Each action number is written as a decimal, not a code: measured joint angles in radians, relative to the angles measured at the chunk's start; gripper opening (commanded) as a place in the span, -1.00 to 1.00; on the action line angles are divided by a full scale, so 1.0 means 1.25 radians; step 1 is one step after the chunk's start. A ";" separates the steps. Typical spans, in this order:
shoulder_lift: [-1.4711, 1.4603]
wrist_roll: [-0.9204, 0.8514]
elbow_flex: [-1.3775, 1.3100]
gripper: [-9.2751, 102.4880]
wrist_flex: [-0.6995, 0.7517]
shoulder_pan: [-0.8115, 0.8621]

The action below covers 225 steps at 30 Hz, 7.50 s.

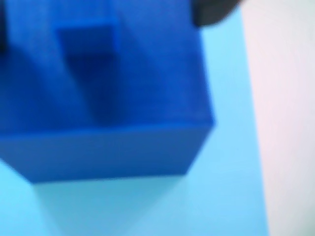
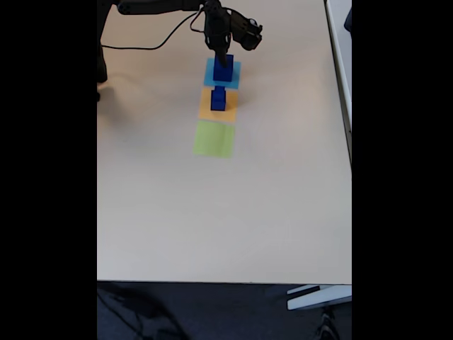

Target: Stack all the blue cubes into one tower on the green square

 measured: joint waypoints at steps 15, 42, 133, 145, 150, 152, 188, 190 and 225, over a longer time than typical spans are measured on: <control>0.000 0.000 0.000 -0.83 -0.002 0.001; 0.011 -0.056 -0.049 -0.83 0.083 0.025; 0.038 -0.302 -0.050 -0.83 0.124 0.253; 0.038 -0.302 -0.027 -0.83 0.107 0.253; 0.038 -0.302 -0.027 -0.83 0.104 0.253; 0.038 -0.302 -0.022 -0.83 0.104 0.253; 0.038 -0.302 -0.007 -0.70 0.092 0.253; 0.038 -0.302 -0.007 -0.70 0.092 0.253; 0.137 -0.362 0.009 -0.48 0.093 0.261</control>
